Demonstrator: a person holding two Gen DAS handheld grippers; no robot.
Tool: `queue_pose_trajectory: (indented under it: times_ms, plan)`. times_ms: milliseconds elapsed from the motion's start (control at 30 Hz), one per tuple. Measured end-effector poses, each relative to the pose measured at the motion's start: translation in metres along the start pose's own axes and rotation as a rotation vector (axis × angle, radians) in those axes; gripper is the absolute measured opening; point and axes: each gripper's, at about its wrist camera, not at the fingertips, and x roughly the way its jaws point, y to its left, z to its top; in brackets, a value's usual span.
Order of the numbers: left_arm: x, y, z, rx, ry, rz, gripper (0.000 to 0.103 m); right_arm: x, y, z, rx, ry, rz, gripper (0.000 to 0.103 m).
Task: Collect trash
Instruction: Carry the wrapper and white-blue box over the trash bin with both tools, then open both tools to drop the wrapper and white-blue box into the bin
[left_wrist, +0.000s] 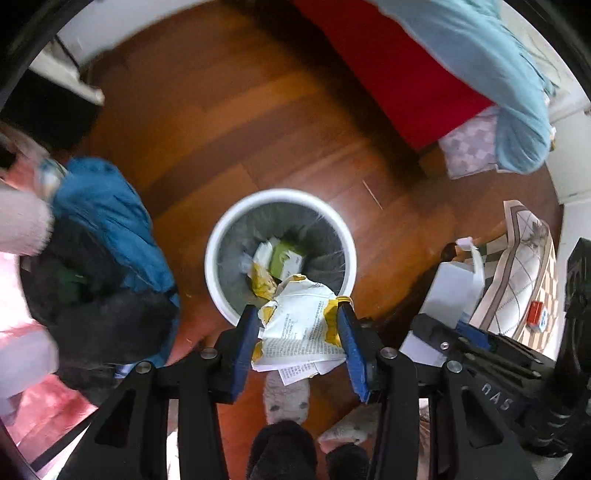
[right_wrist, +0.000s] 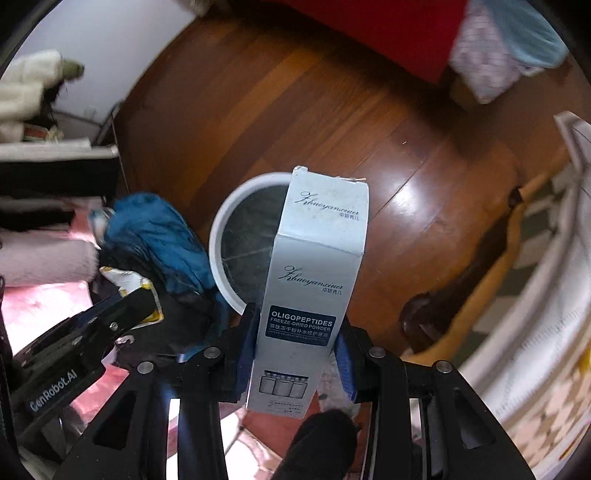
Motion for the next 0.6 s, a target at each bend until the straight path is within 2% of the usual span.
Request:
queue_pose_trajectory:
  times_ms: [67,133,233,267,300,367,400,433,467,500,533,600]
  plan:
    - [0.03,0.015,0.012,-0.021,0.066,-0.048,0.041,0.023,0.005,0.01,-0.008,0.021,-0.024,0.04]
    - [0.051,0.025,0.021,-0.029,0.104,-0.062,0.041,0.046,0.008,0.02,-0.005,0.045,-0.031,0.04]
    - [0.068,0.029,0.032,-0.027,0.115,-0.039,0.046,0.076,0.004,0.031,-0.009,0.073,-0.044,0.04]
    - [0.07,0.032,0.034,-0.031,0.116,-0.04,0.057,0.085,0.002,0.036,-0.009,0.085,-0.045,0.04]
    - [0.074,0.036,0.036,-0.043,0.113,-0.041,0.073,0.093,0.0,0.038,-0.008,0.099,-0.04,0.04]
    - [0.075,0.043,0.038,-0.062,0.102,-0.038,0.088,0.107,-0.006,0.042,-0.003,0.11,-0.032,0.041]
    - [0.074,0.046,0.038,-0.071,0.099,-0.037,0.089,0.112,-0.006,0.042,-0.008,0.114,-0.046,0.042]
    - [0.074,0.048,0.037,-0.075,0.099,-0.021,0.089,0.117,-0.005,0.042,-0.016,0.113,-0.058,0.047]
    - [0.075,0.051,0.037,-0.072,0.098,-0.002,0.095,0.12,-0.005,0.042,-0.023,0.114,-0.058,0.056]
    - [0.073,0.053,0.034,-0.067,0.092,0.036,0.1,0.123,-0.005,0.041,-0.022,0.116,-0.052,0.077]
    - [0.073,0.056,0.032,-0.065,0.086,0.061,0.1,0.126,-0.002,0.04,-0.023,0.115,-0.048,0.09]
    - [0.069,0.061,0.027,-0.065,0.072,0.099,0.1,0.125,0.001,0.038,-0.043,0.109,-0.075,0.096]
